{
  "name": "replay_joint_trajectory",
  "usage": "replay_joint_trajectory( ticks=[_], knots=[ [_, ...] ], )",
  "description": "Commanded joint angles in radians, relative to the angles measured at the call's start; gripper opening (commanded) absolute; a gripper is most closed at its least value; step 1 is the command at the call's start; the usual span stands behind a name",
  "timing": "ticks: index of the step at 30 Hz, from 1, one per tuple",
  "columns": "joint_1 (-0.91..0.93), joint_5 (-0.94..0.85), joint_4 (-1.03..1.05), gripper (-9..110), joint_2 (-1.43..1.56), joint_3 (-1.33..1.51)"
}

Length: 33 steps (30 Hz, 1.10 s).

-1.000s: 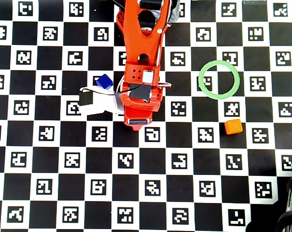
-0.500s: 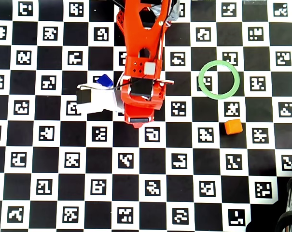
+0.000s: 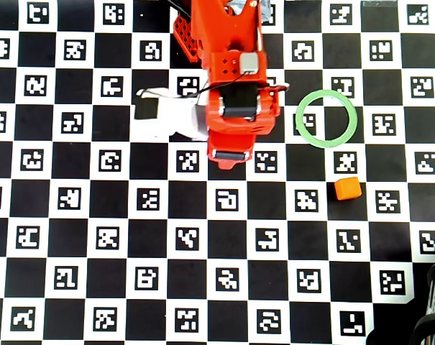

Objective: Grab the red cube then put it in the green circle then put the blue cube on top and finally the orange cube on top

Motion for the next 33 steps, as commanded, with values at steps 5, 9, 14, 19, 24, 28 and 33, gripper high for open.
replay_joint_trajectory(
  ticks=[5,9,14,19,24,28,33],
  knots=[
    [-0.242,0.371,0.044,-5,0.118,-0.127],
    [-0.336,0.505,0.037,-6,0.12,-0.127],
    [-0.437,0.549,0.015,-6,0.144,-0.124],
    [-0.525,0.551,-0.035,-6,0.149,-0.118],
    [-0.577,0.551,-0.149,-6,0.14,-0.089],
    [-0.601,0.568,-0.167,-6,0.069,-0.101],
    [-0.63,0.578,-0.227,-6,0.031,-0.066]
  ],
)
